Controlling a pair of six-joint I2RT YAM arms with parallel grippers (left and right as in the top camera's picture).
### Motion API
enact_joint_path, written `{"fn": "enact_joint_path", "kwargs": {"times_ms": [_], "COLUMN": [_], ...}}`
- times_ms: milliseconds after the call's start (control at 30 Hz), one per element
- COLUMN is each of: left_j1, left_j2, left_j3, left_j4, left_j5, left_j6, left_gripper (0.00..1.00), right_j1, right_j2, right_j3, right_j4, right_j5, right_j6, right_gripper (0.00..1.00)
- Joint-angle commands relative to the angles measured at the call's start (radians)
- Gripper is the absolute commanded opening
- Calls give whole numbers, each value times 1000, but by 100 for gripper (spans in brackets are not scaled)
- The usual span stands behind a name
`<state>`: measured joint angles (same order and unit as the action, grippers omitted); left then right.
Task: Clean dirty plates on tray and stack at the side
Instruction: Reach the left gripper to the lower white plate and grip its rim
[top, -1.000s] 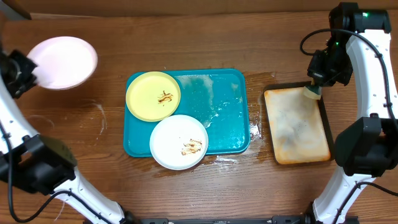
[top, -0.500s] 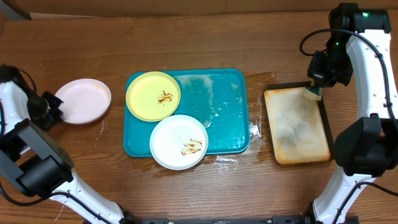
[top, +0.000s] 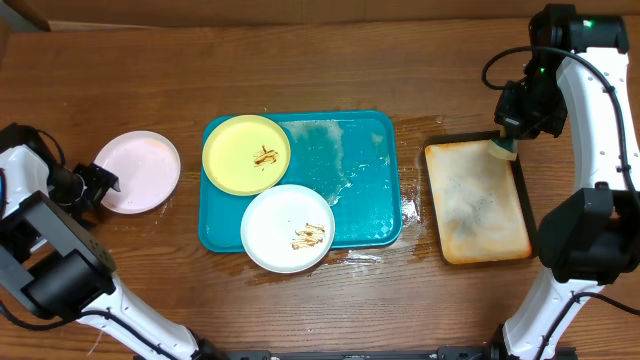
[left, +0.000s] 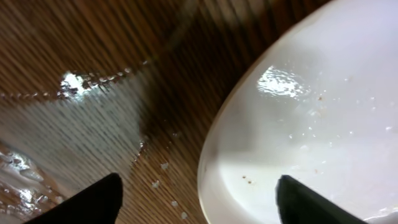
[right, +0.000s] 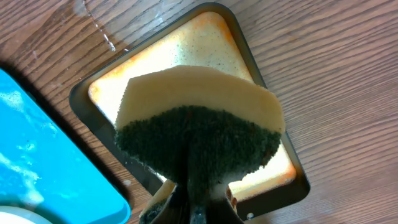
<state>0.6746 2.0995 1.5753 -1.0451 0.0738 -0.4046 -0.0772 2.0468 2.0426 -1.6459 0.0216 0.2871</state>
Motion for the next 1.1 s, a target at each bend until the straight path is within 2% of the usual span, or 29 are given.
{"fn": "enact_joint_path", "kwargs": {"times_ms": [0, 267, 367, 467, 500, 567, 733, 967, 1033, 1067], "left_j1": [-38, -202, -272, -360, -410, -475, -631, -771, -813, -848], "left_j2": [-93, -369, -415, -419, -409, -398, -396, -396, -396, -396], "left_j3": [6, 64, 64, 63, 60, 45, -75, -286, -319, -341], "left_j4": [6, -42, -70, -132, -165, -183, -140, -51, -50, -52], "left_j5": [-4, -32, -40, -50, -55, -56, -144, -60, -59, -58], "left_j6": [8, 9, 22, 28, 31, 31, -8, -61, -67, -72], "left_gripper": [82, 79, 79, 70, 63, 62, 66, 66, 63, 58], "right_j1": [-3, -3, -3, -3, -3, -3, -3, -3, -3, -3], "right_j2": [-18, -18, -18, -18, -18, -18, -18, -18, -18, -18], "right_j3": [4, 4, 4, 4, 4, 4, 4, 4, 4, 4], "right_j4": [4, 10, 11, 13, 13, 12, 9, 5, 5, 5], "right_j5": [-9, -9, -9, -10, -10, -10, -17, -17, -17, -17], "right_j6": [-8, -8, -8, -18, -27, -26, -27, -27, -27, -27], "right_gripper": [4, 4, 4, 4, 4, 4, 4, 4, 4, 4]}}
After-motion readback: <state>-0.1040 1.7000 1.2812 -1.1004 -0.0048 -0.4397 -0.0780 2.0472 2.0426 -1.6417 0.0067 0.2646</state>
